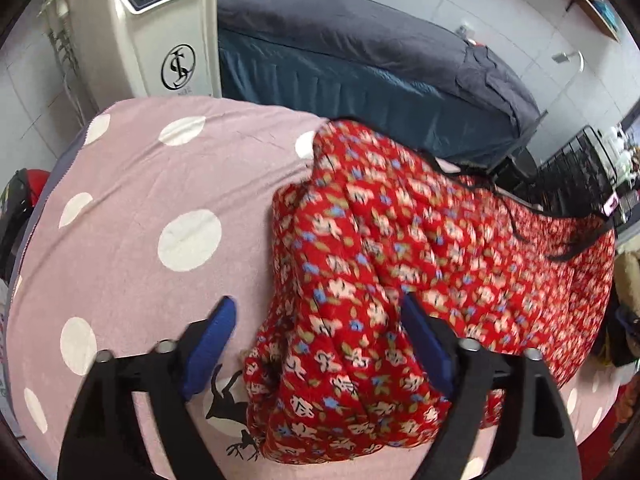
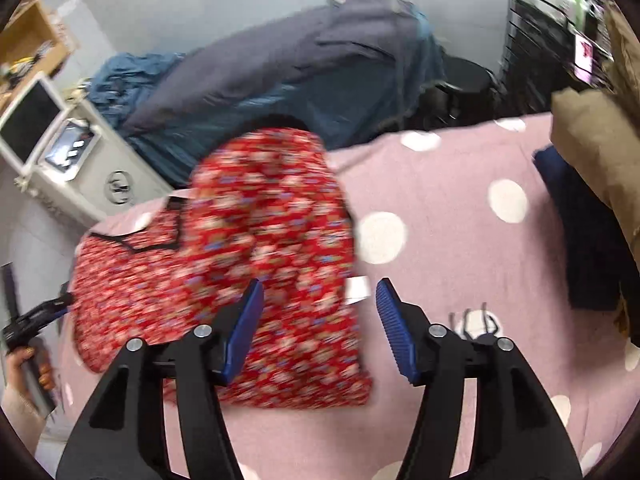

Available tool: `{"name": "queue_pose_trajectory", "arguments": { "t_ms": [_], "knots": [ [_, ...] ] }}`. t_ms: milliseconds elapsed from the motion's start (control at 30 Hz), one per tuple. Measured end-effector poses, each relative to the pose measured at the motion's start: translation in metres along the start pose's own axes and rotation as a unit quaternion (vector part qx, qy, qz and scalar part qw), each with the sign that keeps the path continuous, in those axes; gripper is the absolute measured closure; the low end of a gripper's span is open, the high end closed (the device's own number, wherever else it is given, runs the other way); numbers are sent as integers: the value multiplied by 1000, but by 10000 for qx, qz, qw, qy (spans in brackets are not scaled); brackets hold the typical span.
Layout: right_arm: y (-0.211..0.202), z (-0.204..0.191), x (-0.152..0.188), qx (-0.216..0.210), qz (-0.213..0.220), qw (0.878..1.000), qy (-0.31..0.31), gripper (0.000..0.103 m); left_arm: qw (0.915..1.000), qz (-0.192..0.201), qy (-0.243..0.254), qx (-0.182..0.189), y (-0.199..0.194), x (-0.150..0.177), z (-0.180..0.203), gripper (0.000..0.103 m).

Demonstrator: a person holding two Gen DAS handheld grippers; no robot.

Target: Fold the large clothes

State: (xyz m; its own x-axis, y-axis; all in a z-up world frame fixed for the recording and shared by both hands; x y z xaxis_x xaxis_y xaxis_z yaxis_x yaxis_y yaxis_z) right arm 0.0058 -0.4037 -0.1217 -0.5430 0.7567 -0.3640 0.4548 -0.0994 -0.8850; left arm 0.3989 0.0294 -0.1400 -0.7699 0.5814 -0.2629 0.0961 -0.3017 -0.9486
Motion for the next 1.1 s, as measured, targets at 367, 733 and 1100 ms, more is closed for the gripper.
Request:
{"name": "queue_pose_trajectory", "arguments": {
  "t_ms": [367, 733, 1100],
  "knots": [
    [94, -137, 72, -183, -1434, 9761, -1620, 60, 9994, -27, 329, 75, -8, -1, 15, 87],
    [112, -156, -24, -614, -1146, 9861, -1032, 91, 9925, 259, -1016, 636, -18, -38, -34, 88],
    [193, -121, 8, -183, -1756, 9793, -993, 72, 9896, 1347, 237, -438, -85, -31, 32, 33]
  ]
}}
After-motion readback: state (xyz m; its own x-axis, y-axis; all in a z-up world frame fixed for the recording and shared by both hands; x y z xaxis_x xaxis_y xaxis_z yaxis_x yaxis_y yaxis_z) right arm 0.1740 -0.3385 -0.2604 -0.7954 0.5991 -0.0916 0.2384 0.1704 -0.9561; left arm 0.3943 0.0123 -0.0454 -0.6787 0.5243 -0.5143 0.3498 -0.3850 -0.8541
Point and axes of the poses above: each gripper's, at about its wrist camera, not at the fingertips, and y roughly the way its jaws point, z to its right, x to its underside, the point moved 9 cm from there along y, roughly the way its jaws point, and after that the axes turned 9 degrees about -z, right-handed, at the moved point
